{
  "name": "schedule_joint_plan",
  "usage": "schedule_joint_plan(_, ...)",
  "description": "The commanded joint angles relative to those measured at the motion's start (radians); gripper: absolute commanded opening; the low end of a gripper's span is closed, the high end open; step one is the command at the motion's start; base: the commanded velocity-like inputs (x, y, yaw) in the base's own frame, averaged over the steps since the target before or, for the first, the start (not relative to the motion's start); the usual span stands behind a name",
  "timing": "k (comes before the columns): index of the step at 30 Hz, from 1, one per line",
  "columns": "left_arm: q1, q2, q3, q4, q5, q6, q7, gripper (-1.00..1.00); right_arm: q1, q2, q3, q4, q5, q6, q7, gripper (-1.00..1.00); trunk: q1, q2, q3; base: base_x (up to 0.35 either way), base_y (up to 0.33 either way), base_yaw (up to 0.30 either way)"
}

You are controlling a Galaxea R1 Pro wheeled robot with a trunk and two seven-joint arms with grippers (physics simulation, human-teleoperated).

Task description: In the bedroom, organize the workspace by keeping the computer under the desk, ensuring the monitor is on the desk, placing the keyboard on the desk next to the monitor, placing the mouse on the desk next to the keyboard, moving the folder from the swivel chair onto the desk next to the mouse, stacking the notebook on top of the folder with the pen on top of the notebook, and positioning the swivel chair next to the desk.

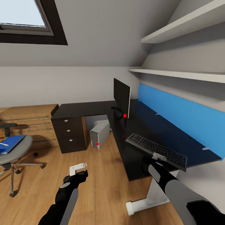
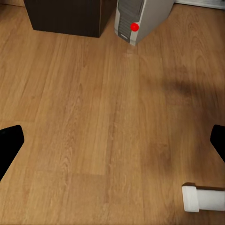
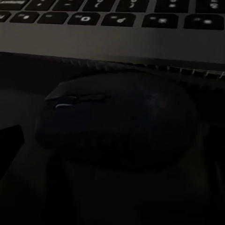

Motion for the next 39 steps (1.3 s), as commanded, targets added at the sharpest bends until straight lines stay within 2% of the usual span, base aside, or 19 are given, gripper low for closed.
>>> schedule_joint_plan(1,-0.001,0.000,-0.001,-0.001,0.011,0.002,0.010,1.00,0.001,-0.001,0.002,0.001,-0.026,0.005,-0.006,1.00,0.000,0.000,-0.001,0.005,0.000,0.000)
schedule_joint_plan(39,-0.001,0.000,-0.001,0.001,0.010,0.002,0.010,1.00,0.001,-0.002,0.002,-0.001,-0.025,0.004,-0.007,1.00,0.000,0.000,-0.001,0.024,0.000,0.000)
